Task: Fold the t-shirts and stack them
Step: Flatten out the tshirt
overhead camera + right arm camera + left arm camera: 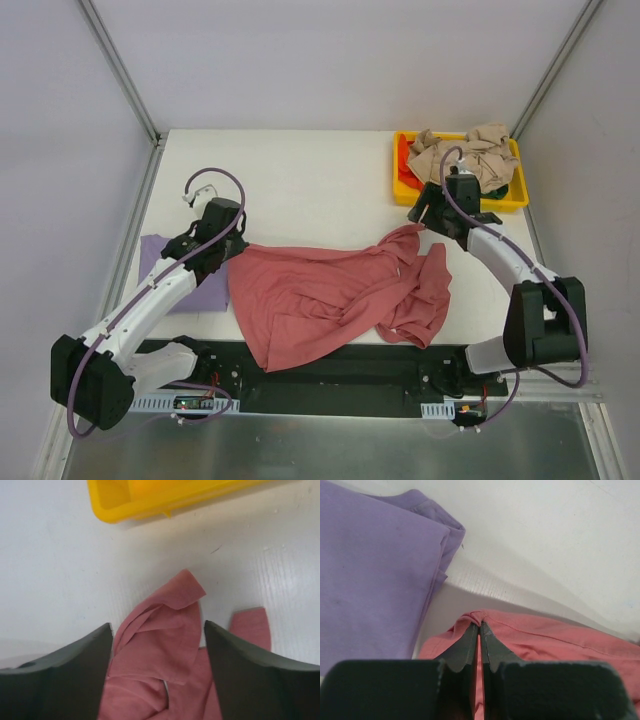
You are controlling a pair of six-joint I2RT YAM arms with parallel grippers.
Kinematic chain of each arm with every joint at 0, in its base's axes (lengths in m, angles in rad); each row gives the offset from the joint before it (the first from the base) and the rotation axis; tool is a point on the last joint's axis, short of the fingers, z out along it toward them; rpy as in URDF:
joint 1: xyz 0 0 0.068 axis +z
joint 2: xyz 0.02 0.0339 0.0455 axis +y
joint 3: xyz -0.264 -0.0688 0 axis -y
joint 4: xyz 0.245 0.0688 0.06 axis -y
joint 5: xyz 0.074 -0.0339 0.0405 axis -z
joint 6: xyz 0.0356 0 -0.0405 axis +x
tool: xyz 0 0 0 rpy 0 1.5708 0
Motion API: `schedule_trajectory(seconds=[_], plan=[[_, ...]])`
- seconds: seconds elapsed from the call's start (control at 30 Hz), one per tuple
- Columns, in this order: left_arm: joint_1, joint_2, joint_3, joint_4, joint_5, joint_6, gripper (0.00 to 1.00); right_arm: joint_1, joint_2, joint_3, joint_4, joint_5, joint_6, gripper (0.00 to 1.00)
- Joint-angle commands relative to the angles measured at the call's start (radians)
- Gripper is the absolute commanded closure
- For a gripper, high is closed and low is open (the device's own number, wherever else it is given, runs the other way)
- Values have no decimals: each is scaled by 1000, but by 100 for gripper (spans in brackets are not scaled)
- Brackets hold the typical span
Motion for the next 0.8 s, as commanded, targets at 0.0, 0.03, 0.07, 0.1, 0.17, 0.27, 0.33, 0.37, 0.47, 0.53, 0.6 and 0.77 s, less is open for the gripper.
schedule_trajectory(seconds=[0.0, 0.03, 0.07, 0.1, 0.17, 0.27, 0.33, 0.37, 0.47, 0.53, 0.6, 0.77], plan=[[5, -8, -8, 4, -22, 15, 100, 0, 102, 57, -53, -4, 78, 15], [5, -8, -8, 4, -21, 15, 100, 1, 126, 72, -53, -4, 88, 9], [5, -6, -11, 4, -18, 14, 100, 3, 155, 86, -56, -10, 105, 8], [5, -3, -13, 4, -18, 12, 100, 5, 185, 100, -55, -24, 111, 8], [5, 0, -14, 6, -19, 9, 100, 14, 241, 129, -49, -14, 133, 7], [5, 15, -11, 4, -16, 6, 100, 35, 320, 183, -26, 43, 148, 12], [5, 23, -10, 6, -16, 9, 100, 44, 371, 220, -18, 61, 156, 25], [5, 25, -8, 3, -18, 9, 100, 49, 380, 233, -14, 77, 153, 41], [5, 9, 4, 3, -25, 21, 100, 64, 344, 249, -23, 135, 138, 100], [5, -17, 19, -2, -36, 34, 100, 72, 261, 240, -41, 161, 107, 100], [7, -61, 36, -6, -47, 35, 100, 78, 140, 232, -81, 206, 76, 100], [7, -205, 108, -29, -74, 50, 100, 80, -196, 238, -185, 299, -13, 100]])
